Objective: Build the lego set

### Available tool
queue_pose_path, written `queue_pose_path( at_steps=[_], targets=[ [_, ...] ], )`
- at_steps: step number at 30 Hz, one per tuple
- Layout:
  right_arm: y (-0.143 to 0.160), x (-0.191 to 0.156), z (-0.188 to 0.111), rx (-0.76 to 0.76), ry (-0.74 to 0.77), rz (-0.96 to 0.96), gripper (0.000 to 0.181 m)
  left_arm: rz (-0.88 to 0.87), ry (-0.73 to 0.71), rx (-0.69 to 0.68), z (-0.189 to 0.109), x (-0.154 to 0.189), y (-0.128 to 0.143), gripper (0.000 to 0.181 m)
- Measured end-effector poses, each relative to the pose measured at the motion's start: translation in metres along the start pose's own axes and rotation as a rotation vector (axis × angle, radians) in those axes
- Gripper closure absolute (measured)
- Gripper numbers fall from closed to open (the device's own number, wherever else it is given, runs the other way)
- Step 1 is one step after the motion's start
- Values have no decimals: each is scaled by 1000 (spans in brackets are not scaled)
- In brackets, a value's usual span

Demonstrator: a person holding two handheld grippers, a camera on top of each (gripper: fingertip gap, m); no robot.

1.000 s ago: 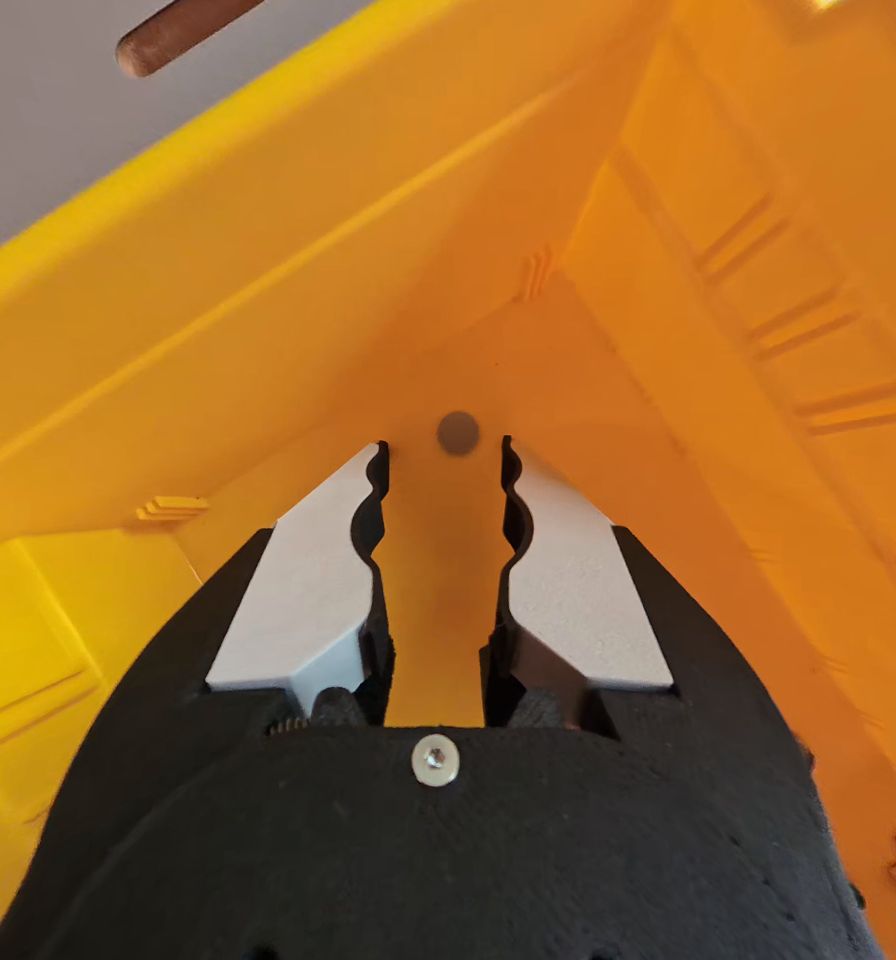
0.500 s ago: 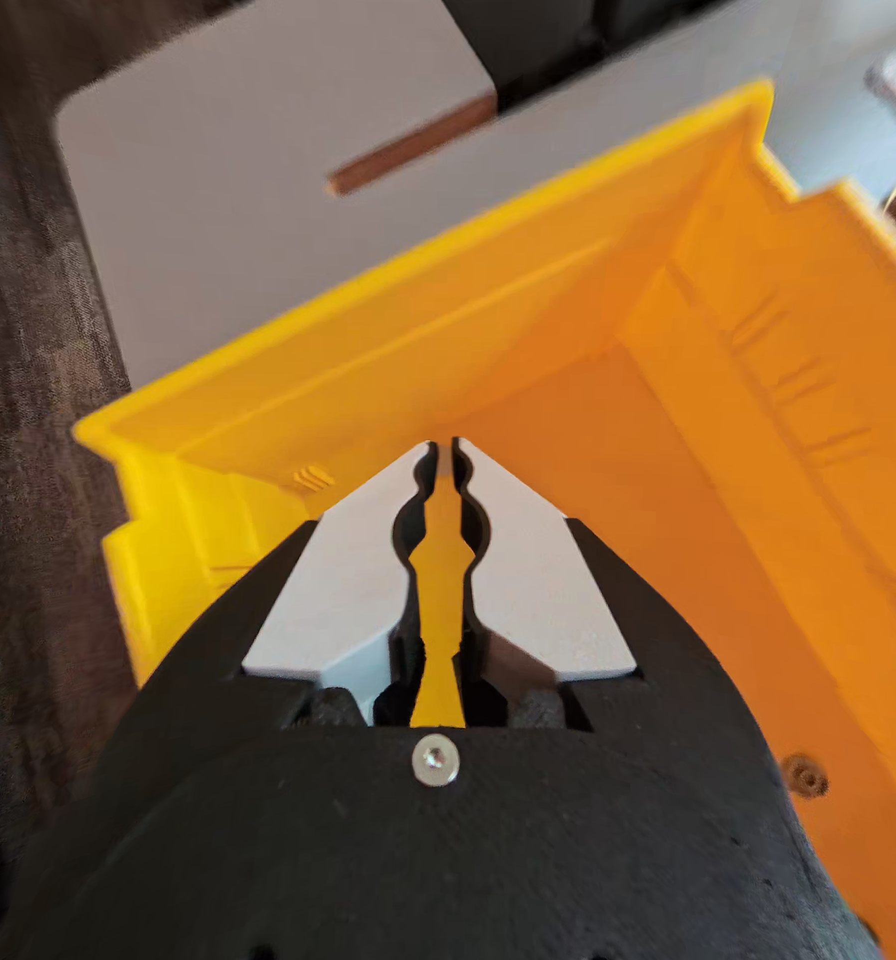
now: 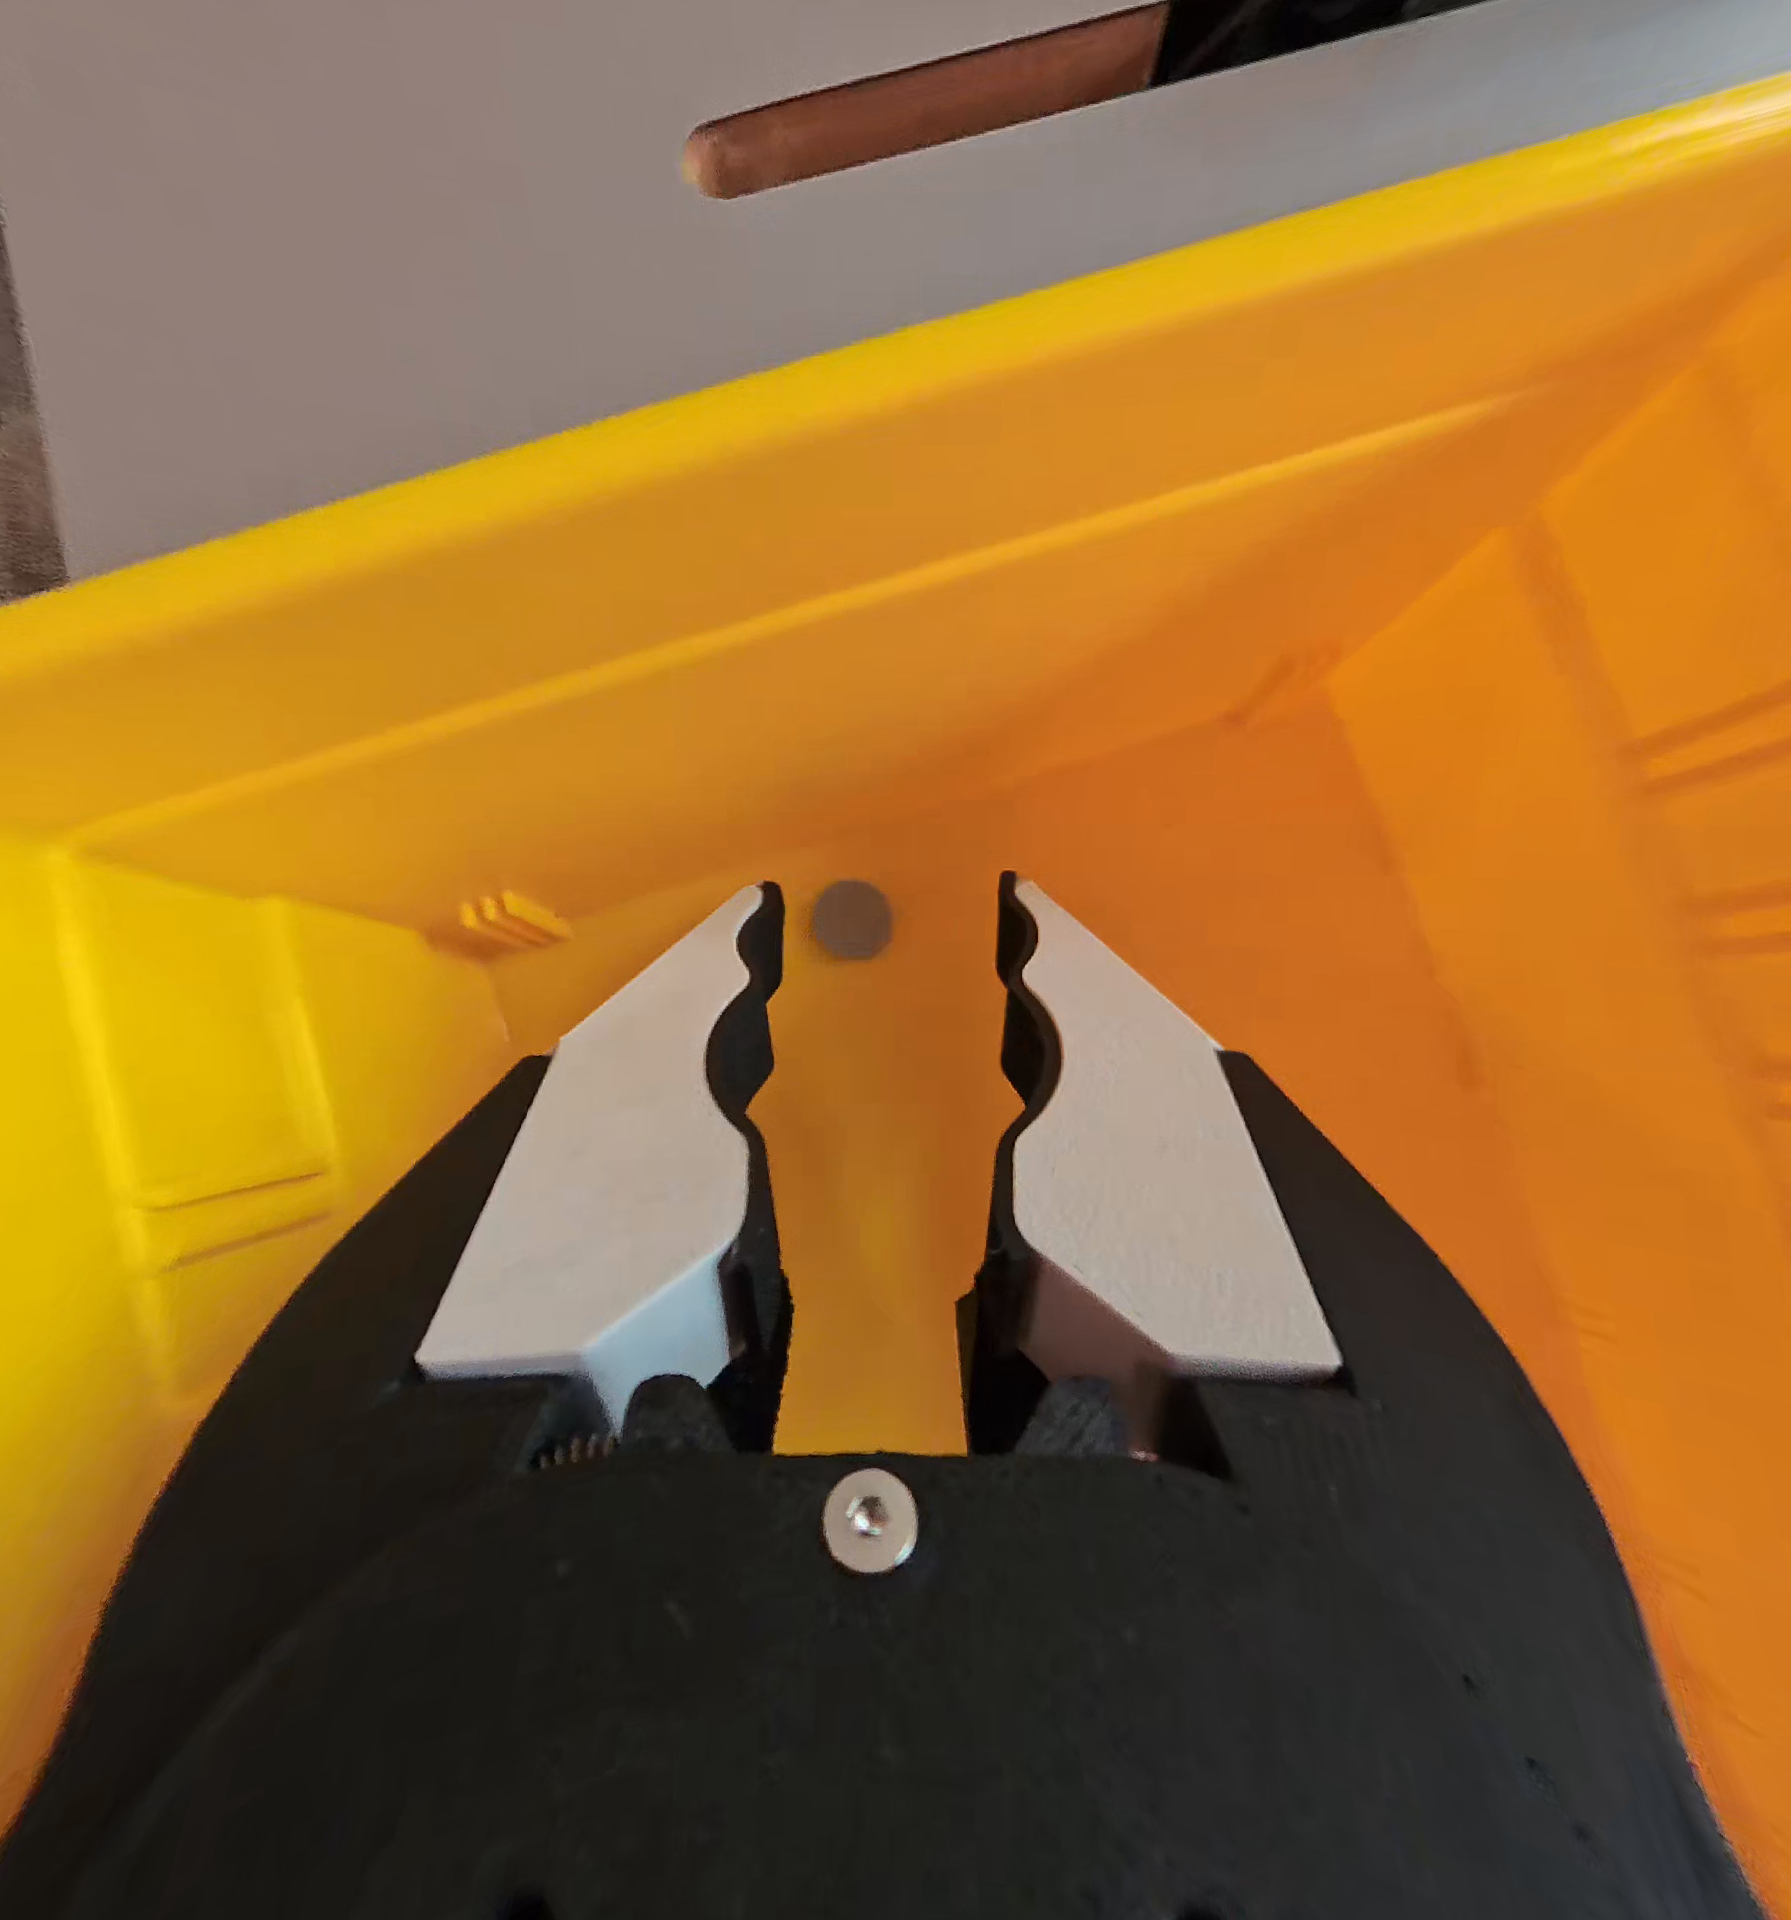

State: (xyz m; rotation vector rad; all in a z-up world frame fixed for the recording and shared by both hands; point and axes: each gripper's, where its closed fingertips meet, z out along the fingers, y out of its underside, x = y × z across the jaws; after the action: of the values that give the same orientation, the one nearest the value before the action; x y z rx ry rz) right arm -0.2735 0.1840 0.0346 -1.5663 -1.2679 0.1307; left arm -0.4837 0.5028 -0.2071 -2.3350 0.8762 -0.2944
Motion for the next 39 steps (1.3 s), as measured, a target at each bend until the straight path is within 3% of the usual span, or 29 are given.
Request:
queue_pose_path(
  at_steps=[1,5,13,20,24,27,31,34,36,39],
  targets=[
    [1,0,1,-3,-3,-1,157,4,-19,1,0,-3,0,141],
    [2,-3,3,-13,-14,-7,157,-11,-50,-10,5,-12,6,138],
    [4,-4,4,-23,-23,-10,158,21,-31,-16,4,-9,10,167],
    [7,-6,5,-40,-34,-21,158,42,-26,-33,-1,-9,10,168],
    [9,-7,4,-48,-32,-29,158,38,-5,-7,-32,-4,-3,168],
    [9,-7,2,-50,-32,-33,158,105,-9,-6,-80,7,-10,168],
    [9,-6,-1,-48,-31,-30,158,163,105,120,-164,60,-23,167],
    [11,-3,-5,-38,-30,-22,158,153,325,314,-221,136,-22,168],
    [12,1,-7,-30,-23,-5,158,156,408,389,-244,181,-11,168],
    [13,6,-10,-16,-16,14,159,200,504,401,-248,254,17,168]
  ],
)
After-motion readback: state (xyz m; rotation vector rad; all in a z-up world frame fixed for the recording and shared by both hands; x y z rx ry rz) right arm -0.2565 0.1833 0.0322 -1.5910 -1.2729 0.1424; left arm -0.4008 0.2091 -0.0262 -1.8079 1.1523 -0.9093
